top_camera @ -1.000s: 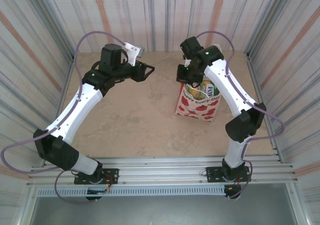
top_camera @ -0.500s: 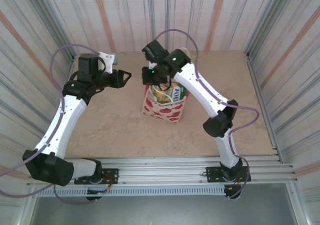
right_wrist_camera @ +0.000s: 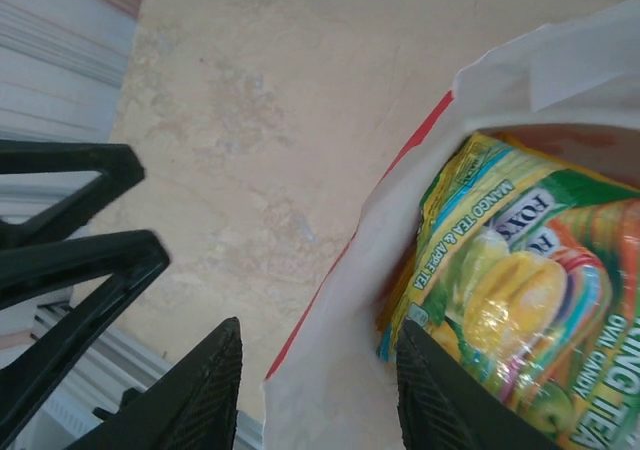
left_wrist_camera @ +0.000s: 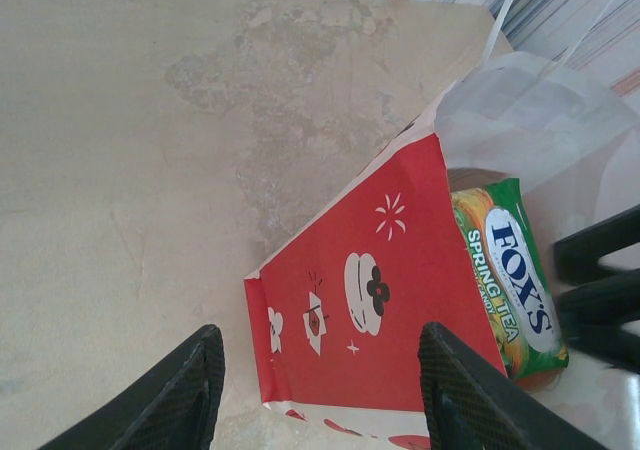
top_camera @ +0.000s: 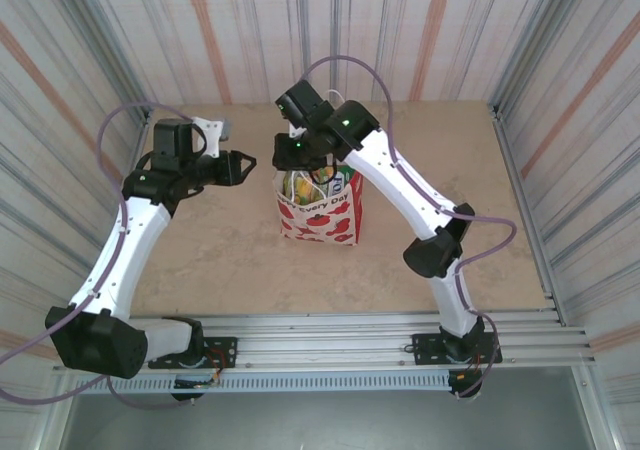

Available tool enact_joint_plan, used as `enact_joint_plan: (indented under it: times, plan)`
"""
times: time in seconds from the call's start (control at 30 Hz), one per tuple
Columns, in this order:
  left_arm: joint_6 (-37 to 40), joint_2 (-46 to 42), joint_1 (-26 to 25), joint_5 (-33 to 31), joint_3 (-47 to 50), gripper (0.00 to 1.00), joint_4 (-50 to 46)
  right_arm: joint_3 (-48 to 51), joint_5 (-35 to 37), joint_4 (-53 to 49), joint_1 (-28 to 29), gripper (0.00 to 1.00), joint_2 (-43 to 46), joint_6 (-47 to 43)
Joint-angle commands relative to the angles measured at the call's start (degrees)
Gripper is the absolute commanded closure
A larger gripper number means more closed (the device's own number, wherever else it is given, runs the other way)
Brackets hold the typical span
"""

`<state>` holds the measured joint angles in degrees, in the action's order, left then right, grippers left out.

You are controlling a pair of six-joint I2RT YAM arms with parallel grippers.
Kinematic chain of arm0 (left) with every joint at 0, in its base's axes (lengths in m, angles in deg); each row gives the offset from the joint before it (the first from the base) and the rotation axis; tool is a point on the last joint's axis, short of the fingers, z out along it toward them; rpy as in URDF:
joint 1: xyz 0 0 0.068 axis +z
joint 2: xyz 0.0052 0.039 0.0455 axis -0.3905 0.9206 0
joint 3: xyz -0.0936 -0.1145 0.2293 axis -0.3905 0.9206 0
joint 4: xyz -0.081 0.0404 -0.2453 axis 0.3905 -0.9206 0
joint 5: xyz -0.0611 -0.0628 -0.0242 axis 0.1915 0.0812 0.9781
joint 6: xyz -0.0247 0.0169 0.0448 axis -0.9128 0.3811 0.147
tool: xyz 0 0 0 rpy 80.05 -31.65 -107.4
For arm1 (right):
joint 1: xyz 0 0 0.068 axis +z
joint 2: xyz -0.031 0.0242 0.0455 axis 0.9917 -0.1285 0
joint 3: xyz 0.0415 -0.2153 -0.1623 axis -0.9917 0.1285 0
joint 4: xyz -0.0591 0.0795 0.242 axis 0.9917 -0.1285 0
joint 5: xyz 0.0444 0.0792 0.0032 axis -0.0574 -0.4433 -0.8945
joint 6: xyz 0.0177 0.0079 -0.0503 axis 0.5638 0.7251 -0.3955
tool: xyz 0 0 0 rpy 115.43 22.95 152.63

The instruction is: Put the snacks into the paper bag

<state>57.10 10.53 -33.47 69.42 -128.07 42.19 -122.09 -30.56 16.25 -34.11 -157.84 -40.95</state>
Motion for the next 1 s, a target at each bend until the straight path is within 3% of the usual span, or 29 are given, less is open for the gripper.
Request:
enact_joint_plan:
  times: [0.0, 0.2, 0.33, 0.47, 0.53, 0.57, 0.7, 0.8, 0.97]
  plan:
    - [-1.53, -1.08, 0.37, 1.34, 0.79, 0.45, 0.7, 0.41, 3.46, -1.12, 0.02, 0.54, 7.39, -2.99]
    - [-1.49, -0.87, 0.37, 0.01, 3.07, 0.45, 2.74, 11.97, 6.31, 4.81, -0.62, 0.44, 18.08, -5.93]
    - [-1.93, -1.32, 0.46, -3.27, 6.23, 0.42, 5.06, 26.07, 9.72, 10.5, -2.93, 0.42, 28.29, -7.26]
    - [-1.97, -2.61, 0.5, -9.03, 10.37, 0.35, 9.03, 44.17, 10.39, 18.33, -8.93, 0.37, 40.48, -7.15]
    - [-1.95, -3.34, 0.52, -13.1, 12.84, 0.32, 11.92, 53.39, 9.34, 23.84, -13.23, 0.26, 46.97, -7.2]
    - [-1.84, -3.76, 0.55, -15.37, 14.28, 0.3, 13.47, 58.42, 9.0, 26.71, -15.76, 0.01, 50.17, -7.29]
    - [-1.98, -4.84, 0.79, -23.2, 19.43, 0.22, 18.71, 74.16, 7.51, 35.85, -25.88, 0.01, 60.04, -9.07]
    - [-0.98, -5.32, 0.81, -26.54, 23.43, 0.02, 23.13, 82.9, 5.64, 41.39, -32.41, 0.01, 64.82, -13.88]
    - [1.31, -5.36, 0.9, -31.75, 31.04, 0.01, 32.69, 95.59, 1.72, 52.49, -41.1, 0.01, 66.51, -22.67]
